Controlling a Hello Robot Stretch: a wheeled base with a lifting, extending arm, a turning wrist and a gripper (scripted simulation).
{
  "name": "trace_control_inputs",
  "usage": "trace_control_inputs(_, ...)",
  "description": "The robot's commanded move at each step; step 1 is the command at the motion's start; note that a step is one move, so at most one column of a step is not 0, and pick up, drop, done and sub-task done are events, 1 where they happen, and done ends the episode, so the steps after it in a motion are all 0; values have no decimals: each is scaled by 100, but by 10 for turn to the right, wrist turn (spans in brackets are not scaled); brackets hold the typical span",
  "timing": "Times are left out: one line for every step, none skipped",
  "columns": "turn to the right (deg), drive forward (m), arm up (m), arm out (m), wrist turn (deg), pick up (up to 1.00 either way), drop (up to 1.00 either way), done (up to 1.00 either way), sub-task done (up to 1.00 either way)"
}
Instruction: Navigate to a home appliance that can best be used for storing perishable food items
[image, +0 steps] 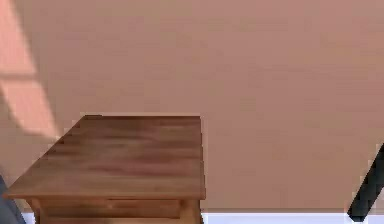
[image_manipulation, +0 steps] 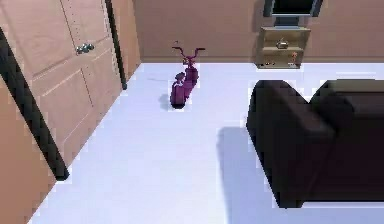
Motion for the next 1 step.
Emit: trace_control_inputs(450, 0, 0, 0, 0, 0, 0, 0, 0)
